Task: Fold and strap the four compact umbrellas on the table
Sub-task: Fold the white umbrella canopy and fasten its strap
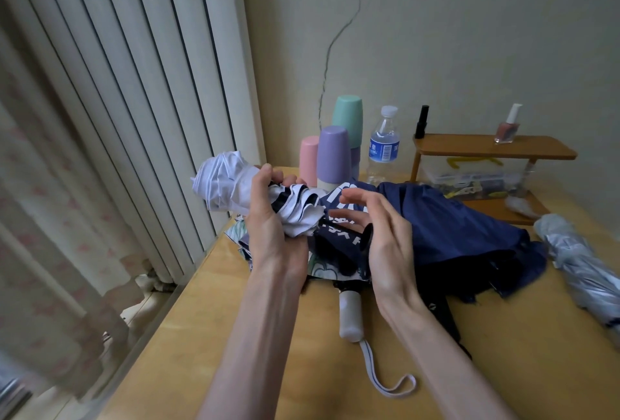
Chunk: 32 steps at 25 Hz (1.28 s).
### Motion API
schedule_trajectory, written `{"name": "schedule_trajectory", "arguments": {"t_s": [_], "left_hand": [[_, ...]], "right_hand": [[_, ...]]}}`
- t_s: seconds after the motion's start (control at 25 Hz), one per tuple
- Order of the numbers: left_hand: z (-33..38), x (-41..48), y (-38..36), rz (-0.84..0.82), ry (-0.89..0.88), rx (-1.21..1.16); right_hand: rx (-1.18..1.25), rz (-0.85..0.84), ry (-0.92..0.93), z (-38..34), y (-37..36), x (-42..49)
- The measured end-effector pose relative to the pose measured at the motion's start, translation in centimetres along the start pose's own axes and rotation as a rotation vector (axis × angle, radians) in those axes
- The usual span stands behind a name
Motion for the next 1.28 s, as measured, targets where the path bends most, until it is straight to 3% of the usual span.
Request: {"name": "schedule_trajectory", "arguments": {"t_s": [0.12, 0.32, 0.48, 0.56, 0.72, 0.84, 1.0, 1.16, 1.28], "left_hand": [[-0.2, 0.5, 0.9, 0.053, 0.035, -0.114], [-0.6, 0.5, 1.1, 0.117, 0.065, -0.135], [-0.9, 0.3, 1.2, 0.157, 0.071, -0.076], [-1.4, 0.2, 1.5, 0.179, 0.094, -0.057], [-1.0, 0.8, 2.2, 0.197, 0.11, -0.053], [-1.3, 0.9, 2.4, 0.198, 0.105, -0.03], [-3.1, 0.3, 1.4, 0.142, 0.124, -0.026], [-0.1, 1.2, 2.4, 0.162, 0.036, -0.094], [-1.0, 1.0, 2.2, 0.128, 0.077, -0.048]], "right_hand": [[0.001, -0.042, 0.045, -0.5, -0.7, -0.1], [0.083, 0.099, -0.124, 0.6, -0.2, 0.6], [-0.125, 0.017, 0.158, -0.5, 0.2, 0.9], [-0.147, -0.014, 0.2, -0.4, 0.4, 1.0], [0.12, -0.082, -0.08, 0.0, 0.6, 1.6], [0.238, 0.094, -0.187, 0.3, 2.4, 3.0], [0.12, 0.09, -0.093, 1.5, 1.6, 2.4], [0.252, 0.083, -0.092, 1.0, 2.8, 2.8], [0.162, 0.1, -0.013, 0.8, 1.8, 2.6]]}}
Point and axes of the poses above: each hand's wrist, its own x-axis towards the middle knuckle, its own y-axis out of the back of the hand, z = x × y, the point moved 6 cm from there along x, towards the middle knuckle, and after that the axes turned 3 degrees about x, right-handed, at the moved point
